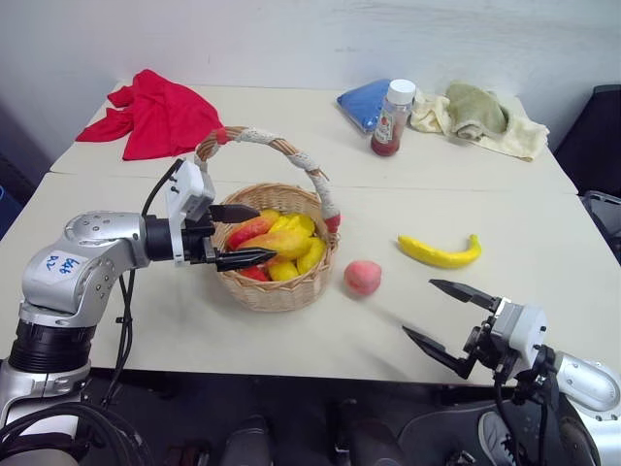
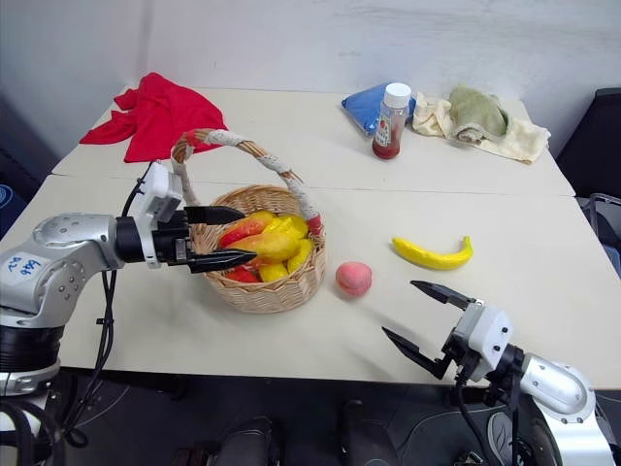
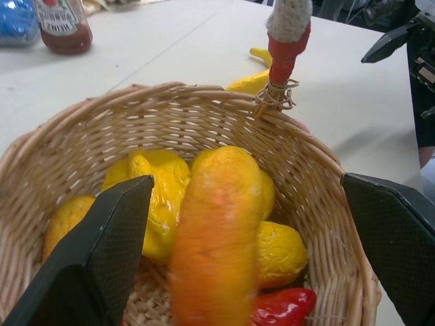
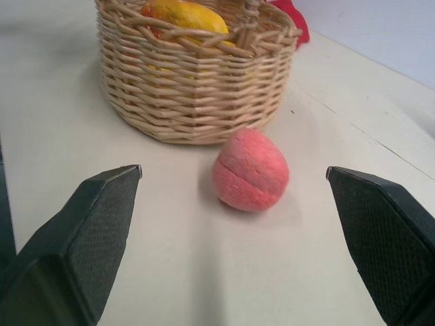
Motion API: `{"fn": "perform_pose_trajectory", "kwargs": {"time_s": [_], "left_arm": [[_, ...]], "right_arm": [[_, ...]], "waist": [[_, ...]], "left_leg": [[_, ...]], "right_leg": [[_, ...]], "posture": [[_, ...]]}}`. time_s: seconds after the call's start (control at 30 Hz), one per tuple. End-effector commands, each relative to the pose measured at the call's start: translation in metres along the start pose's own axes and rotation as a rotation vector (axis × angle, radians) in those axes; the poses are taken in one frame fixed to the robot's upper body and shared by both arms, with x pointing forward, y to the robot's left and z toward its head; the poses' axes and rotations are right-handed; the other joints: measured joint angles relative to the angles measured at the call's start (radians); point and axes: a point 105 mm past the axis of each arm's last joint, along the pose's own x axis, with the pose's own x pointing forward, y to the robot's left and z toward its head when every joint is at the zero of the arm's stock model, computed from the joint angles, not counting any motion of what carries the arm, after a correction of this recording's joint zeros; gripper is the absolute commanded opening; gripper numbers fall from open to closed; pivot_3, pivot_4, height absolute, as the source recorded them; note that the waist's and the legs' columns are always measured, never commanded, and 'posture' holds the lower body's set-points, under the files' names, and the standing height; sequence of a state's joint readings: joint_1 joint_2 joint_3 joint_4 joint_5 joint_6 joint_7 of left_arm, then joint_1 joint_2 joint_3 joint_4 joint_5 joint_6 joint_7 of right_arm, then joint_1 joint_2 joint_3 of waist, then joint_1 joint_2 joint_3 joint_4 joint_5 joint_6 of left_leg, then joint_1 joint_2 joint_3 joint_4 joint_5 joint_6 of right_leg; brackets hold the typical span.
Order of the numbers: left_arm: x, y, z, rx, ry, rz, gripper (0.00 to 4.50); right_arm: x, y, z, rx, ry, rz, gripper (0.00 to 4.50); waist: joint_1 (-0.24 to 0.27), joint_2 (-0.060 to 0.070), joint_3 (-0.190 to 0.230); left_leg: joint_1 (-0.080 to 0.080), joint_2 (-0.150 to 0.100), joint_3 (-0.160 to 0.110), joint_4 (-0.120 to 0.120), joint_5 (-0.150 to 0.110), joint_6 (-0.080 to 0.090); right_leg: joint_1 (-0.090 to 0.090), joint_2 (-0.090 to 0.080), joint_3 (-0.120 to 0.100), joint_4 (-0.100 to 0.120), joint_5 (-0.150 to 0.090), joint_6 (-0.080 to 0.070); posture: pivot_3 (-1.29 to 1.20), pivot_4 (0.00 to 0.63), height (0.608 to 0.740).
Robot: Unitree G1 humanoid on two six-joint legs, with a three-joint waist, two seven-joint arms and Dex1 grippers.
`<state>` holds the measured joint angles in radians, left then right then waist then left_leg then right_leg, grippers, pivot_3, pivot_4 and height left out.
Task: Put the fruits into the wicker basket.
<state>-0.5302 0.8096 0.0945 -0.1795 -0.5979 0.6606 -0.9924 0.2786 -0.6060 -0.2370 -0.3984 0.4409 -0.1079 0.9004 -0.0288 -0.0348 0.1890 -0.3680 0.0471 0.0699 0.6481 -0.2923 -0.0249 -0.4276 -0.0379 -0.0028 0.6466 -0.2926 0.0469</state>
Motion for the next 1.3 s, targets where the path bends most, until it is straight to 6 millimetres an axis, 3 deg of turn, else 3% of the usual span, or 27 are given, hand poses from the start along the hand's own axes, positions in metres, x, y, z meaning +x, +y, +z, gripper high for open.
{"fn": "perform_pose_trajectory", "kwargs": {"time_s": [0.03,0.17,0.3,0.4,0.57,0.73,0.87,1.0,1.1,1.23,1.3], "left_arm": [[-0.038,-0.006,0.016,0.091,-0.061,0.021,4.45],[-0.09,-0.017,0.018,0.094,-0.13,0.077,4.45],[-0.125,-0.003,-0.004,-0.019,-0.186,0.242,4.45],[-0.124,-0.021,-0.023,-0.103,-0.124,0.157,4.45],[-0.108,-0.056,-0.034,-0.112,-0.069,-0.021,4.45],[-0.102,-0.059,-0.03,-0.109,-0.106,-0.023,4.45],[-0.102,-0.059,-0.03,-0.12,-0.117,-0.01,4.5],[-0.102,-0.063,-0.041,-0.15,-0.116,-0.014,4.5],[-0.103,-0.059,-0.043,-0.136,-0.127,0.013,4.5],[-0.103,-0.056,-0.041,-0.116,-0.142,0.021,4.5],[-0.101,-0.055,-0.041,-0.11,-0.145,0.019,4.5]], "right_arm": [[-0.002,-0.009,0.012,0.06,-0.012,-0.081,4.5],[0.024,-0.006,0.016,0.086,0.065,0.022,4.5],[0.064,-0.017,0.005,0.13,0.106,0.026,4.5],[0.088,-0.011,0.0,0.123,0.124,0.133,4.5],[0.109,-0.021,-0.012,0.136,0.159,0.157,4.5],[0.116,-0.017,-0.033,0.149,0.239,0.221,4.5],[0.122,-0.012,-0.039,0.126,0.236,0.247,3.53],[0.12,-0.01,-0.029,0.125,0.189,0.275,2.54],[0.111,-0.007,-0.008,0.108,0.106,0.324,2.52],[0.087,0.013,0.034,0.165,0.016,0.509,2.52],[0.092,0.018,0.057,0.194,-0.027,0.545,2.52]], "waist": [[-0.007,0.0,0.0],[-0.012,0.001,0.001],[-0.008,-0.002,0.001],[-0.001,-0.001,0.002],[0.008,-0.003,0.001],[0.001,-0.003,0.001],[-0.002,-0.002,0.002],[-0.008,-0.001,0.002],[-0.003,-0.001,0.002],[0.004,0.0,0.003],[0.002,-0.001,0.003]], "left_leg": [[0.0,0.0,0.0,0.0,0.0,0.0],[0.001,0.001,0.003,0.0,0.0,0.0],[0.002,0.001,0.001,0.001,0.002,0.003],[0.002,0.0,0.002,0.0,0.003,0.004],[-0.004,-0.001,0.0,0.0,0.0,0.005],[-0.004,0.0,0.0,-0.002,-0.003,0.005],[-0.004,0.001,-0.001,-0.002,-0.003,0.005],[-0.002,0.001,0.0,-0.002,-0.002,0.004],[-0.002,0.001,-0.001,-0.001,-0.002,0.004],[-0.003,0.001,-0.002,-0.002,-0.002,0.004],[-0.003,0.001,-0.002,-0.001,-0.002,0.004]], "right_leg": [[0.0,0.0,0.0,0.0,0.0,0.0],[-0.001,-0.002,0.002,0.0,-0.001,-0.002],[0.0,-0.002,0.0,-0.002,0.001,-0.007],[0.0,-0.002,0.0,-0.005,-0.002,-0.016],[-0.002,-0.006,-0.003,-0.006,0.003,-0.007],[-0.002,-0.006,-0.004,-0.01,0.004,-0.006],[-0.002,-0.005,-0.006,-0.009,0.004,-0.006],[-0.001,-0.004,-0.005,-0.007,0.004,-0.006],[-0.001,-0.004,-0.005,-0.006,0.004,-0.006],[-0.001,-0.004,-0.006,-0.008,0.004,-0.006],[0.0,-0.005,-0.006,-0.008,0.004,-0.005]], "posture": [[0.0,0.15,0.74],[0.0,0.15,0.74],[0.0,0.15,0.74],[0.0,0.15,0.74],[0.0,0.15,0.74],[0.0,0.15,0.74],[0.0,0.15,0.74],[0.0,0.15,0.74],[0.0,0.15,0.74],[0.0,0.15,0.74],[0.0,0.15,0.74]]}}
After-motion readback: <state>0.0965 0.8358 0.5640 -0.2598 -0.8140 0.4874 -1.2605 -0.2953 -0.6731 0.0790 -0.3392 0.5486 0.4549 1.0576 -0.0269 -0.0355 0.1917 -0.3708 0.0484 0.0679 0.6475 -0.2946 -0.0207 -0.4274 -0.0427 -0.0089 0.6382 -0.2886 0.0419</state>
